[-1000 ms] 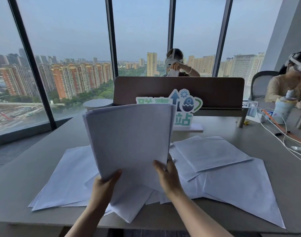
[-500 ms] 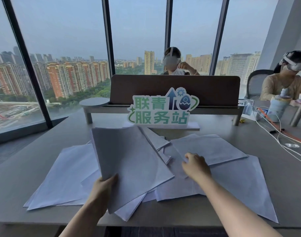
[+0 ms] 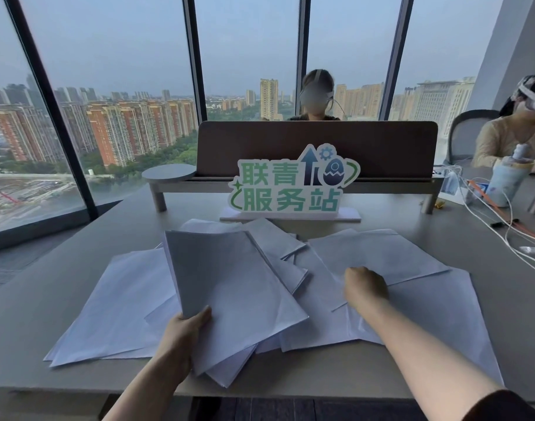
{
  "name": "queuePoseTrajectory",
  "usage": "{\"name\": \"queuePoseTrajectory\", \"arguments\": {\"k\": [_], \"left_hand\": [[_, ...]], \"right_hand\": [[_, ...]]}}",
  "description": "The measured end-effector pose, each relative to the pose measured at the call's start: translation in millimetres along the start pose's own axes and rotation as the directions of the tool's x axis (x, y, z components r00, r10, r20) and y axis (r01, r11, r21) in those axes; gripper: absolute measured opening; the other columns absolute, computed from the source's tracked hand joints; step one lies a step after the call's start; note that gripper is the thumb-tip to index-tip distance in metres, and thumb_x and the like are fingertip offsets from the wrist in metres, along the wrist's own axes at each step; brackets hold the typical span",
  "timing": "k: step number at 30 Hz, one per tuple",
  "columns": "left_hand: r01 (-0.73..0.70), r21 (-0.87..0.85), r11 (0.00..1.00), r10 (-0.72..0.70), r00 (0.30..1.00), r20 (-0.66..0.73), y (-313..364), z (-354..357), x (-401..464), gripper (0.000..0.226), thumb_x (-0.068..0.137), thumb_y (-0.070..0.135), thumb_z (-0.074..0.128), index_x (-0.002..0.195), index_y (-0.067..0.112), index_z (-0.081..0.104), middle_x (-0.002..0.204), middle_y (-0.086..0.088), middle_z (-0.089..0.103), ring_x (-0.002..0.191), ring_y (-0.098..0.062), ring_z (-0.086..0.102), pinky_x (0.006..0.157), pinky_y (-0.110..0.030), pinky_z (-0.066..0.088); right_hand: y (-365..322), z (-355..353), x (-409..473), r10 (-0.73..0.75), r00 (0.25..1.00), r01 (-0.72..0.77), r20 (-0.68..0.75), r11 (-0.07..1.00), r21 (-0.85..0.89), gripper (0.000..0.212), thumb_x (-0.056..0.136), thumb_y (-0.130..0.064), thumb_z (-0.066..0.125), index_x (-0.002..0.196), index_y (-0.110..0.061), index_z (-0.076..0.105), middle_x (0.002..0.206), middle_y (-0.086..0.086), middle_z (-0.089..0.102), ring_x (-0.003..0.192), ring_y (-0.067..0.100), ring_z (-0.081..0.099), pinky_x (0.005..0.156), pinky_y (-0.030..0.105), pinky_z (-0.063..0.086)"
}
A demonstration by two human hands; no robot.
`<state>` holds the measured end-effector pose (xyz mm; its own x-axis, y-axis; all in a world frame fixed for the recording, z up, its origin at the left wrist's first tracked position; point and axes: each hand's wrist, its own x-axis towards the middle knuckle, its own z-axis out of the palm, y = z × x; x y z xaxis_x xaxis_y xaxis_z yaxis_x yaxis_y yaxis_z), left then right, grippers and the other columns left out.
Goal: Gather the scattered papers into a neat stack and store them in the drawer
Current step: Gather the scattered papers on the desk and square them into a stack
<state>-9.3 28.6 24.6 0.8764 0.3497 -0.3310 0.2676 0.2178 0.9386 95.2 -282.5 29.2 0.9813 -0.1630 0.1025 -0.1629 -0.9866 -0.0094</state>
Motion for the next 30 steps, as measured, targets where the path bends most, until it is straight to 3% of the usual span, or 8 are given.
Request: {"name": "queuePoseTrajectory", "arguments": {"k": [3, 6, 9, 12, 15, 21, 25, 30], "left_hand": [[0.005, -0.010, 1.000, -0.005, 1.000, 0.006, 2.0, -0.4, -2.4, 0.009, 0.089, 0.010, 0.063, 0.088, 0.002, 0.062, 0.080, -0.015, 0.067, 0.069, -0.029, 0.062, 0.062, -0.032, 0.049], [0.002, -0.028, 1.000, -0.002, 1.000, 0.004, 3.7, 0.2, -4.4, 0.008, 0.089, 0.010, 0.063, 0.085, 0.004, 0.061, 0.079, -0.014, 0.067, 0.069, -0.028, 0.061, 0.061, -0.031, 0.048], [0.009, -0.039, 0.999, -0.009, 1.000, 0.012, 4.4, 1.6, -5.3, 0.009, 0.089, 0.010, 0.063, 0.084, 0.003, 0.061, 0.080, -0.015, 0.067, 0.069, -0.029, 0.062, 0.062, -0.032, 0.049], [0.010, -0.032, 0.999, -0.010, 1.000, 0.015, 3.2, 1.7, -5.8, 0.010, 0.089, 0.011, 0.064, 0.085, 0.002, 0.062, 0.077, -0.014, 0.068, 0.069, -0.029, 0.062, 0.063, -0.033, 0.049], [0.012, -0.020, 1.000, -0.012, 1.000, 0.010, 1.9, 0.7, -6.6, 0.011, 0.088, 0.011, 0.065, 0.082, 0.002, 0.062, 0.072, -0.013, 0.069, 0.068, -0.030, 0.062, 0.063, -0.033, 0.050], [0.034, -0.050, 0.998, -0.033, 0.999, 0.035, -1.0, -0.5, -4.6, 0.010, 0.089, 0.010, 0.063, 0.086, 0.001, 0.063, 0.076, -0.015, 0.069, 0.069, -0.029, 0.063, 0.067, -0.034, 0.052], [0.031, -0.042, 0.999, -0.030, 0.999, 0.026, -1.1, -0.2, -4.8, 0.011, 0.089, 0.011, 0.063, 0.087, 0.001, 0.063, 0.078, -0.016, 0.068, 0.069, -0.030, 0.062, 0.068, -0.035, 0.052], [0.021, -0.046, 0.999, -0.020, 1.000, 0.021, -0.1, 0.0, -6.0, 0.010, 0.089, 0.010, 0.063, 0.083, 0.002, 0.062, 0.065, -0.009, 0.069, 0.067, -0.029, 0.063, 0.063, -0.033, 0.051]], "right_hand": [[3.2, -1.9, -4.4, -0.032, 0.998, 0.037, -0.059, 0.997, 0.069, 0.020, 0.087, -0.001, 0.043, 0.084, -0.010, 0.061, 0.098, 0.013, 0.068, 0.091, 0.034, 0.066, 0.068, 0.031, 0.044], [1.5, -3.4, -14.0, -0.093, 0.990, 0.106, -0.106, 0.986, 0.125, 0.021, 0.088, -0.005, 0.041, 0.069, -0.011, 0.043, 0.086, 0.015, 0.065, 0.078, 0.036, 0.058, 0.063, 0.029, 0.035], [-5.2, -2.6, -25.1, -0.151, 0.987, 0.155, -0.046, 0.981, 0.116, 0.028, 0.088, -0.009, 0.042, 0.062, -0.013, 0.035, 0.083, 0.014, 0.062, 0.082, 0.035, 0.061, 0.063, 0.029, 0.035], [-12.0, -3.8, -32.1, -0.218, 0.974, 0.210, 0.065, 0.971, 0.116, 0.021, 0.090, -0.031, 0.048, 0.081, -0.013, 0.053, 0.104, 0.012, 0.066, 0.095, 0.033, 0.062, 0.068, 0.030, 0.039], [-16.8, -9.0, -34.4, -0.218, 0.963, 0.206, 0.159, 0.975, 0.088, 0.036, 0.083, -0.045, 0.055, 0.101, -0.014, 0.060, 0.113, 0.009, 0.064, 0.103, 0.031, 0.060, 0.073, 0.032, 0.041], [-27.8, -16.3, -33.4, -0.205, 0.950, 0.205, 0.235, 0.978, 0.021, 0.011, 0.084, -0.022, 0.054, 0.092, -0.015, 0.054, 0.106, 0.008, 0.064, 0.097, 0.027, 0.062, 0.069, 0.028, 0.041], [-33.4, -12.8, -35.1, -0.180, 0.964, 0.197, 0.197, 0.978, -0.068, 0.023, 0.089, -0.006, 0.049, 0.108, -0.009, 0.061, 0.115, 0.010, 0.063, 0.106, 0.029, 0.062, 0.082, 0.032, 0.047], [-27.0, -9.2, -35.0, -0.164, 0.985, 0.168, 0.057, 0.984, -0.060, 0.022, 0.090, 0.000, 0.044, 0.102, -0.005, 0.062, 0.108, 0.012, 0.065, 0.104, 0.033, 0.063, 0.082, 0.034, 0.049]]}}
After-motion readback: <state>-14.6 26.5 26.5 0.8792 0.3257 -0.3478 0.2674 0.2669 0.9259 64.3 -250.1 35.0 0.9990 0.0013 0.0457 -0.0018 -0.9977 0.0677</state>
